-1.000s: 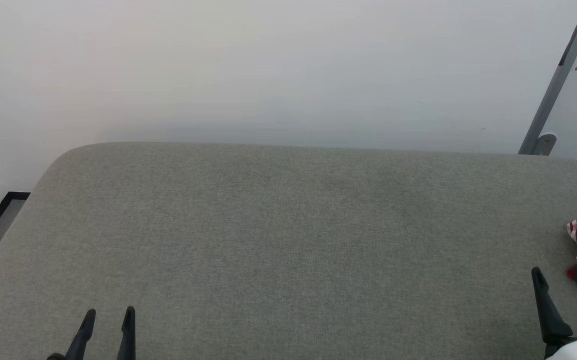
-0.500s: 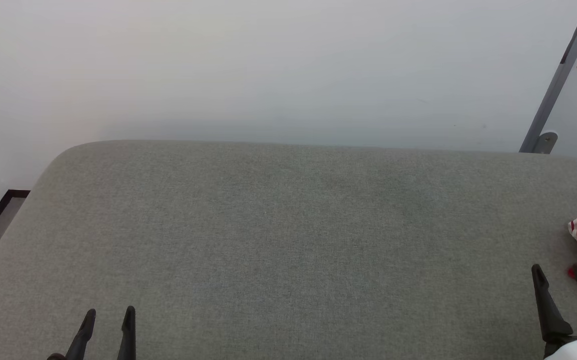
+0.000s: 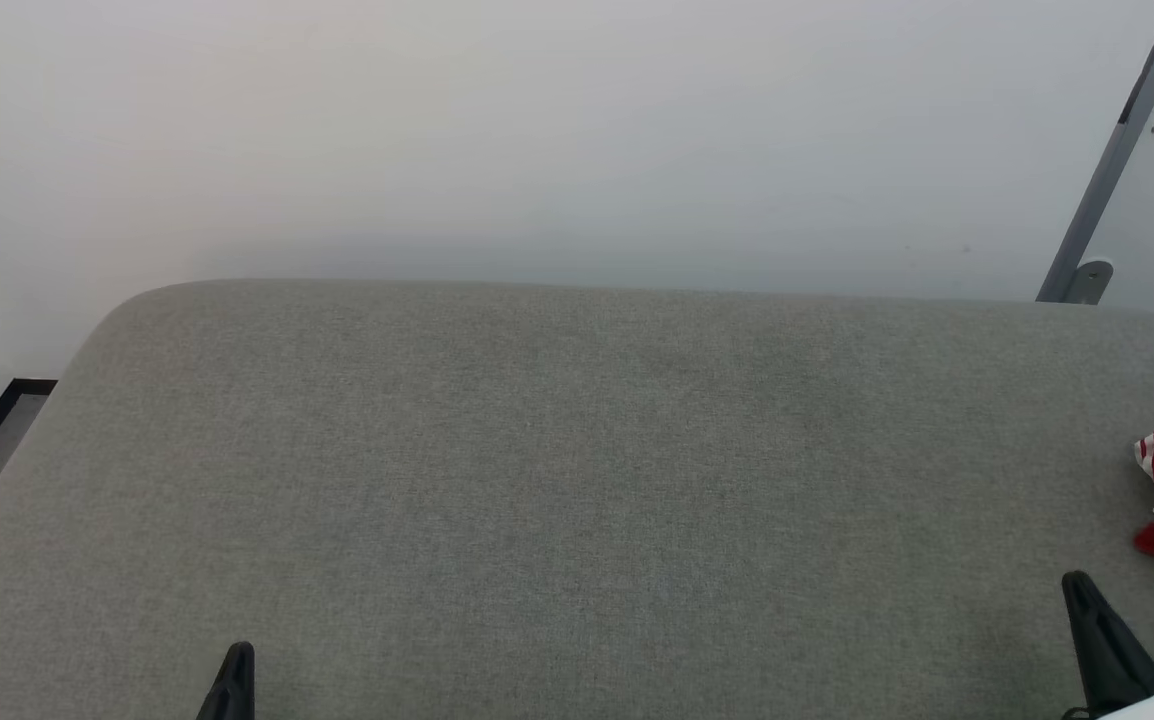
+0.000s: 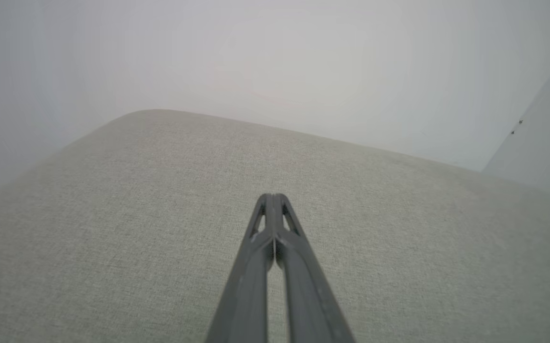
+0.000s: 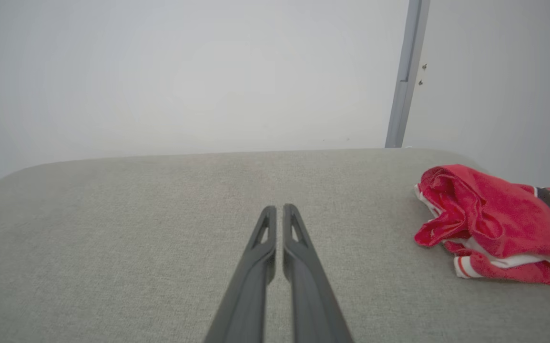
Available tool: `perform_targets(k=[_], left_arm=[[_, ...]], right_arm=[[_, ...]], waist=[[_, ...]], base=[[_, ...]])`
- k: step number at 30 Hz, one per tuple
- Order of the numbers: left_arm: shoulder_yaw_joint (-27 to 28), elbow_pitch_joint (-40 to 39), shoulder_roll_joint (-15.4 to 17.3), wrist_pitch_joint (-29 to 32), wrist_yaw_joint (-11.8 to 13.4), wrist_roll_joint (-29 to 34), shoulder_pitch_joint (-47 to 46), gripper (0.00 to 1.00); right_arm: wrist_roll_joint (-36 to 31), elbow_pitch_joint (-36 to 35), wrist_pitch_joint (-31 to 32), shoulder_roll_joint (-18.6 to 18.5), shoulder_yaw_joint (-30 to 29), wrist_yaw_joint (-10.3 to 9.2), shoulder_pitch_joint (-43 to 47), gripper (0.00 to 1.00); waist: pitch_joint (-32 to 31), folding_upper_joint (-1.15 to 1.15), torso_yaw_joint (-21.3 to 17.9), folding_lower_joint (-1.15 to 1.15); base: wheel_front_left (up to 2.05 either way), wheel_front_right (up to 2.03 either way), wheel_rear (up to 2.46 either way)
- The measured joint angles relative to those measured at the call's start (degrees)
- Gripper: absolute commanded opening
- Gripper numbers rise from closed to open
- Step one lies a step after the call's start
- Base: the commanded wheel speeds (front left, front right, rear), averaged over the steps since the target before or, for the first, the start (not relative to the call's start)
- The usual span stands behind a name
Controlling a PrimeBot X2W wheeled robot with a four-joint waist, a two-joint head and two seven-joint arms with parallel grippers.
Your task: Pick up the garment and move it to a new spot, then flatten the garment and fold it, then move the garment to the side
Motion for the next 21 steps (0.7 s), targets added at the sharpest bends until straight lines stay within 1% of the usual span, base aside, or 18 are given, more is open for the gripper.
perform_targets(k=[3, 21], left_arm=[[0.0, 0.7, -0.6, 0.7, 0.0, -1.6, 0.0, 0.0], [1.4, 2.0, -2.1, 5.4, 0.0, -18.1, -3.8, 0.0]], right_arm=[[1.7, 1.1, 0.5, 0.8, 0.0, 0.0, 0.3, 0.0], [17.8, 2.6, 3.1, 3.2, -0.2, 0.0, -2.8, 0.0]], waist=[[0.1, 0.0, -0.1, 0.0], [1.1, 0.0, -0.7, 0.0]], base=[[0.0, 0.0, 0.0], [0.0, 0.0, 0.0]])
